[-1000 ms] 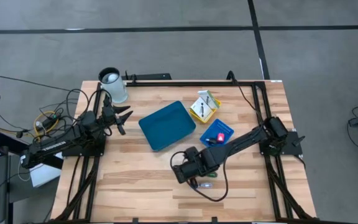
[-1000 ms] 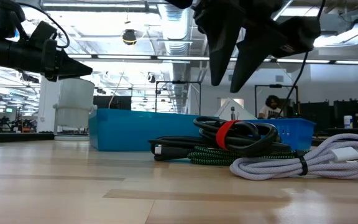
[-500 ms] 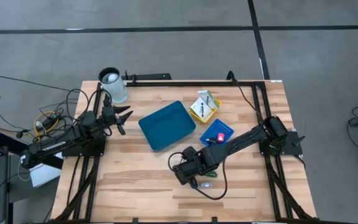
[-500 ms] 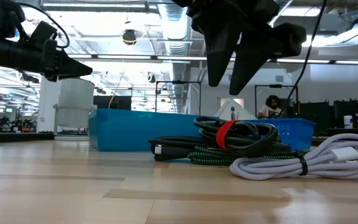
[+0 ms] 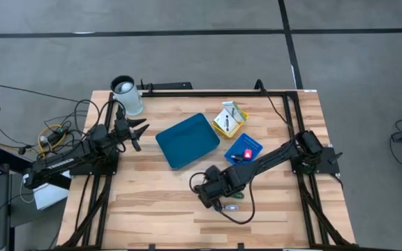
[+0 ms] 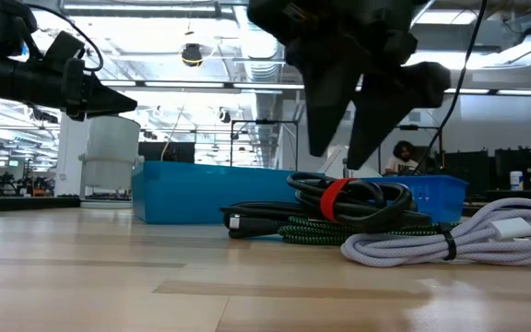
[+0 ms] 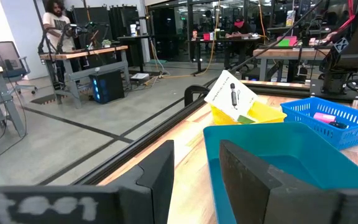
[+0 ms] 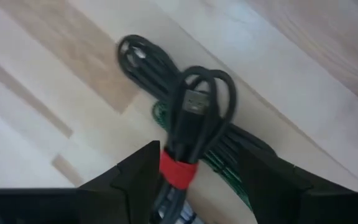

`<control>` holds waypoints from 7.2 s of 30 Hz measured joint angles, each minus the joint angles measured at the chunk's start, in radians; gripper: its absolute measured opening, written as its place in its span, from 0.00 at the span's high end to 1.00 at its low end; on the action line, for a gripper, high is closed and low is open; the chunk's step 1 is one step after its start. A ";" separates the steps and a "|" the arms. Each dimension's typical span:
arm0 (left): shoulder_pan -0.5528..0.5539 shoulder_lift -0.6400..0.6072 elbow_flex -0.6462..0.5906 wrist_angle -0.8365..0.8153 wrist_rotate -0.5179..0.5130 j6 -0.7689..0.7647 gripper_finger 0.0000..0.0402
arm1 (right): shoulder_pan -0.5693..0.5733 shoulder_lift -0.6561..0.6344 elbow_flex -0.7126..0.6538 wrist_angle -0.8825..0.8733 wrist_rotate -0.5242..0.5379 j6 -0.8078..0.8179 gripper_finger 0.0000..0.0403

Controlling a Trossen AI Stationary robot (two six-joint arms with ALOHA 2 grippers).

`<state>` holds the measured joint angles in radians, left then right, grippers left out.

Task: Pick and place items into bin
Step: Put the bottom black charger cable into the dark blue bin, then put the gray charger cable into the dark blue bin

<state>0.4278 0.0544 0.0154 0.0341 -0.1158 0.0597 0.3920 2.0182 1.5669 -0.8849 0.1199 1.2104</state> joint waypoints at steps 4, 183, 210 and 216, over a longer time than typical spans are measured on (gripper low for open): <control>0.000 0.000 0.000 0.000 0.000 0.000 0.70 | -0.008 0.000 0.000 0.041 -0.022 -0.040 0.48; -0.001 0.024 0.000 -0.006 0.003 0.000 0.70 | 0.115 0.364 0.333 -0.266 -0.244 -0.590 0.78; -0.001 0.024 0.000 -0.006 0.003 0.000 0.70 | 0.092 0.415 0.539 -0.564 -0.114 -0.624 0.78; -0.001 0.024 0.000 -0.006 0.003 0.000 0.70 | 0.067 0.483 0.545 -0.549 -0.130 -0.678 0.78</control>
<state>0.4267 0.0788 0.0158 0.0284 -0.1123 0.0597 0.4592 2.5008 2.1123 -1.4338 -0.0103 0.5328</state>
